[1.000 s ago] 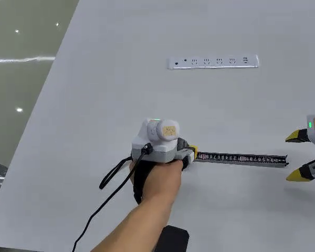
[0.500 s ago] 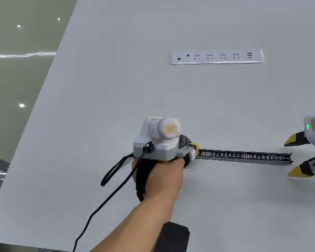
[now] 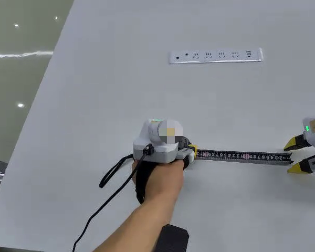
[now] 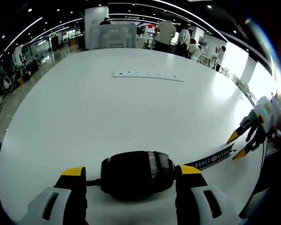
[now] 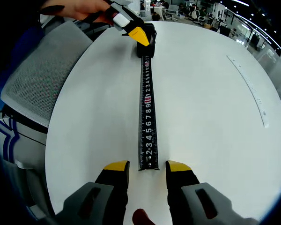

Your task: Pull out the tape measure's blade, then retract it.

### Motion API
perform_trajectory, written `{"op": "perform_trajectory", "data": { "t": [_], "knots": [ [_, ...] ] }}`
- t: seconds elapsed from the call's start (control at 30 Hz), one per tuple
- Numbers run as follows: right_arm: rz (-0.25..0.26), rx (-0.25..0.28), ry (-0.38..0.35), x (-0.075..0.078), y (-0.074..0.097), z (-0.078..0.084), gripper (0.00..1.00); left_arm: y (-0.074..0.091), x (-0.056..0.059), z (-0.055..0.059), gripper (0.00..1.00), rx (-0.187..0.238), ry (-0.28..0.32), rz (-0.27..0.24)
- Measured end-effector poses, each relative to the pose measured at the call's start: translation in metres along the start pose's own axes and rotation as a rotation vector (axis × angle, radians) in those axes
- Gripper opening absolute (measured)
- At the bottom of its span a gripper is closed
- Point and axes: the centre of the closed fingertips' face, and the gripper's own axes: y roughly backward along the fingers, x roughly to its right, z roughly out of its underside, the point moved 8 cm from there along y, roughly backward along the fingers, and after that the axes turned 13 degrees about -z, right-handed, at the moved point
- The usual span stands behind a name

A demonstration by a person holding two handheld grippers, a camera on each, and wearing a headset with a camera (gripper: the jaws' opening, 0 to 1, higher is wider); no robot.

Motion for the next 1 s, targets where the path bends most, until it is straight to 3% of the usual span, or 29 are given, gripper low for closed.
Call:
{"op": "perform_trajectory", "data": {
  "t": [0.3,1.0],
  "knots": [
    [0.017,0.001,0.004,0.0017,0.0002,0.0012,0.16,-0.0016,0.0009,0.0004,0.74,-0.002,0.001,0.003],
    [0.033,-0.014,0.021,0.0007,-0.0005,0.001,0.13,-0.0018,0.0041,0.0008,0.71,0.007,-0.005,0.009]
  ]
}}
